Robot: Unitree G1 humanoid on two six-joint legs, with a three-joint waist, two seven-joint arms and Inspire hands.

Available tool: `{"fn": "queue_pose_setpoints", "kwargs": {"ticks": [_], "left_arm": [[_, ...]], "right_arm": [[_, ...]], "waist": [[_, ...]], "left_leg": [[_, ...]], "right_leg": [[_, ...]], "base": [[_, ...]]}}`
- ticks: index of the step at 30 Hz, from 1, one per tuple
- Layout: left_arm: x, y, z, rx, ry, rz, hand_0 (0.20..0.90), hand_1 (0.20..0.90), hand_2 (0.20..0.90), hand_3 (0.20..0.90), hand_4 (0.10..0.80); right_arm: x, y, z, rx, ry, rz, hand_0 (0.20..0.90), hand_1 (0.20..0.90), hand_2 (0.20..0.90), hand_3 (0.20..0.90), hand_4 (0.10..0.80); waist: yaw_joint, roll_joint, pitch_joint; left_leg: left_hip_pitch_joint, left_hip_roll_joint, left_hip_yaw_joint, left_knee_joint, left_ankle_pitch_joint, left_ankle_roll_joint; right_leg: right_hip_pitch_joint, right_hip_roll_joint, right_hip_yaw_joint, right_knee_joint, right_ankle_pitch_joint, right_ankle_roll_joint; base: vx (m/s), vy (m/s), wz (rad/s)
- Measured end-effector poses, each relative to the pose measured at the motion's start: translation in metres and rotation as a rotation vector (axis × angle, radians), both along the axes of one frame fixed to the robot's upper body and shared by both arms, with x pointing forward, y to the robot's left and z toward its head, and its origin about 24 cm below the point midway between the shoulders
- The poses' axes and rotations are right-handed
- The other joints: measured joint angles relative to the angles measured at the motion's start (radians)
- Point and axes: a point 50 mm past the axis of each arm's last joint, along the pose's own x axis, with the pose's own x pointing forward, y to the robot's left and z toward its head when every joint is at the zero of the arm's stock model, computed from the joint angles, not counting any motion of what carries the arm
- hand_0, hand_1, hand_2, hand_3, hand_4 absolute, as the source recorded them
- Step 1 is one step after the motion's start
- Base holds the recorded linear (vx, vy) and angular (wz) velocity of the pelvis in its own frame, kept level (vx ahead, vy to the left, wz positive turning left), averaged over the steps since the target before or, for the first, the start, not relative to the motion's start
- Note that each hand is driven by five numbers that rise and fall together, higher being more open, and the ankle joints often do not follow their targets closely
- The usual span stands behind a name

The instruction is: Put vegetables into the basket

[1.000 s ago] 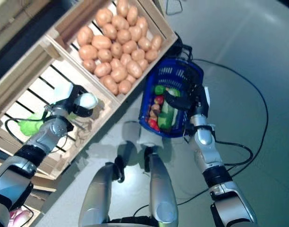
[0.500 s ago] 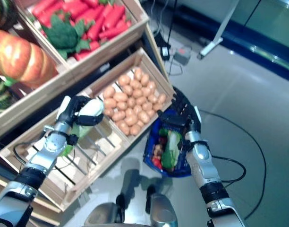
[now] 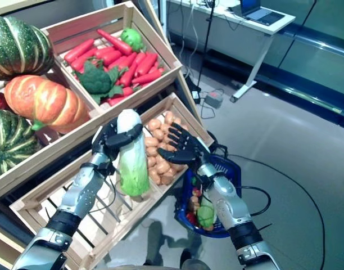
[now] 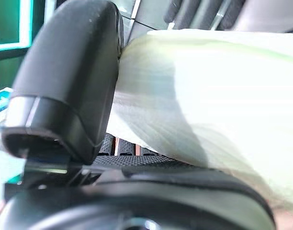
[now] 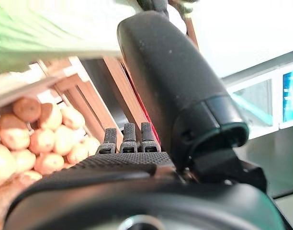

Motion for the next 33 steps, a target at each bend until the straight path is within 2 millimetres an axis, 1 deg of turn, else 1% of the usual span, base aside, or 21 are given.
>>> {"fn": "queue_pose_setpoints", "kwargs": {"ticks": [4, 8, 12, 15, 17, 21, 24, 33], "left_arm": [[0.0, -0.003, 0.0, -0.043, -0.003, -0.012, 0.3, 0.3, 0.3, 0.3, 0.4], [-0.001, -0.005, 0.001, -0.073, -0.009, -0.017, 0.3, 0.3, 0.3, 0.3, 0.4], [-0.003, -0.013, 0.005, -0.094, -0.041, -0.067, 0.3, 0.3, 0.3, 0.3, 0.4], [-0.005, -0.015, 0.003, -0.102, -0.051, -0.116, 0.3, 0.3, 0.3, 0.3, 0.4], [-0.008, -0.019, 0.002, -0.101, -0.055, -0.149, 0.3, 0.3, 0.3, 0.3, 0.4], [-0.011, -0.021, 0.004, -0.105, -0.081, -0.194, 0.3, 0.3, 0.3, 0.3, 0.4], [-0.012, -0.021, 0.005, -0.101, -0.087, -0.204, 0.3, 0.3, 0.3, 0.3, 0.4], [-0.015, -0.023, 0.002, -0.062, -0.085, -0.272, 0.3, 0.3, 0.3, 0.3, 0.4]], "right_arm": [[-0.002, 0.007, 0.002, 0.034, 0.011, 0.037, 0.9, 0.9, 0.9, 0.9, 0.8], [-0.004, 0.015, 0.002, 0.062, 0.021, 0.07, 0.9, 0.9, 0.9, 0.9, 0.8], [-0.007, 0.026, 0.001, 0.142, 0.058, 0.1, 0.9, 0.9, 0.9, 0.9, 0.8], [-0.012, 0.033, 0.001, 0.141, 0.064, 0.143, 0.9, 0.9, 0.9, 0.9, 0.8], [-0.015, 0.035, -0.003, 0.145, 0.079, 0.168, 0.9, 0.9, 0.9, 0.9, 0.8], [-0.019, 0.035, -0.009, 0.143, 0.109, 0.179, 0.9, 0.9, 0.9, 0.9, 0.8], [-0.02, 0.036, -0.011, 0.158, 0.126, 0.185, 0.9, 0.9, 0.9, 0.9, 0.8], [-0.023, 0.038, -0.016, 0.152, 0.186, 0.22, 0.9, 0.9, 0.9, 0.9, 0.8]], "waist": [[0.001, -0.003, -0.005], [0.0, -0.004, -0.013], [0.0, -0.004, -0.015], [-0.002, -0.003, -0.025], [-0.001, -0.003, -0.033], [-0.001, -0.003, -0.04], [-0.001, -0.003, -0.041], [-0.002, -0.007, -0.052]], "left_leg": [[0.01, 0.0, -0.002, -0.037, 0.023, 0.002], [0.011, 0.0, 0.001, -0.048, 0.033, 0.001], [0.011, 0.0, 0.0, -0.049, 0.039, 0.0], [0.011, 0.001, 0.001, -0.049, 0.04, -0.001], [0.012, 0.001, 0.001, -0.049, 0.04, -0.001], [0.012, 0.001, 0.004, -0.049, 0.04, -0.001], [0.014, 0.001, 0.011, -0.049, 0.04, -0.001], [0.019, 0.002, 0.023, -0.049, 0.04, -0.001]], "right_leg": [[-0.005, 0.001, 0.0, 0.0, 0.002, 0.004], [-0.01, 0.001, 0.0, 0.0, 0.005, 0.007], [-0.01, 0.002, 0.0, 0.0, 0.006, 0.01], [-0.011, 0.002, 0.001, 0.0, 0.007, 0.01], [-0.011, 0.003, 0.002, 0.0, 0.007, 0.01], [-0.011, 0.003, 0.006, 0.0, 0.007, 0.01], [-0.012, 0.005, 0.019, 0.0, 0.009, 0.01], [-0.013, 0.006, 0.027, 0.0, 0.013, 0.009]], "base": [[-0.004, -0.038, 0.02], [0.015, -0.036, -0.02], [0.006, -0.018, 0.0], [0.01, -0.008, 0.0], [0.0, 0.0, 0.0], [0.0, 0.0, 0.0], [0.02, -0.017, -0.07], [0.007, -0.005, -0.03]]}}
